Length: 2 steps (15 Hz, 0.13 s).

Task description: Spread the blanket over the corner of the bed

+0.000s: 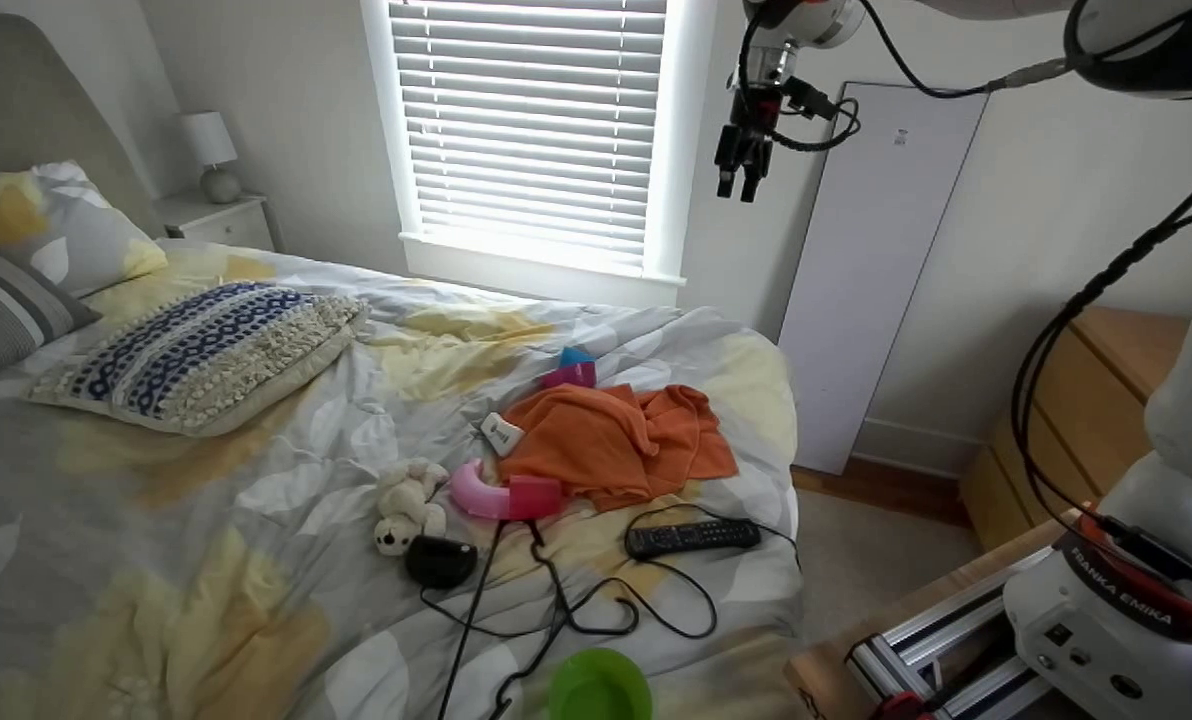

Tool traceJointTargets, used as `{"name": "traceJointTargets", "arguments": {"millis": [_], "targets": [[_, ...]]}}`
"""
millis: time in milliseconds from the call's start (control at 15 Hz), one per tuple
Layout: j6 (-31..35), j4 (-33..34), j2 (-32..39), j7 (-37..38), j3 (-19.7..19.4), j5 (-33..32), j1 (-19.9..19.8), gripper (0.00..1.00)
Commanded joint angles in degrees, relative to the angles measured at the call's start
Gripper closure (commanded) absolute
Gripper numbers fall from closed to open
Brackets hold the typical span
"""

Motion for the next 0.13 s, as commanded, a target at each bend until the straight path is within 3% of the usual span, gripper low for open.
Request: {"name": "traceJointTargets", "arguments": {"millis": [0,67], "targets": [[-0.3,-0.3,-0.4,-0.7,-1.9,0.9,1.4,0.00],[-0.3,-0.7,-0.7,-0.8,-1.8,0.9,1.4,0.00]]}}
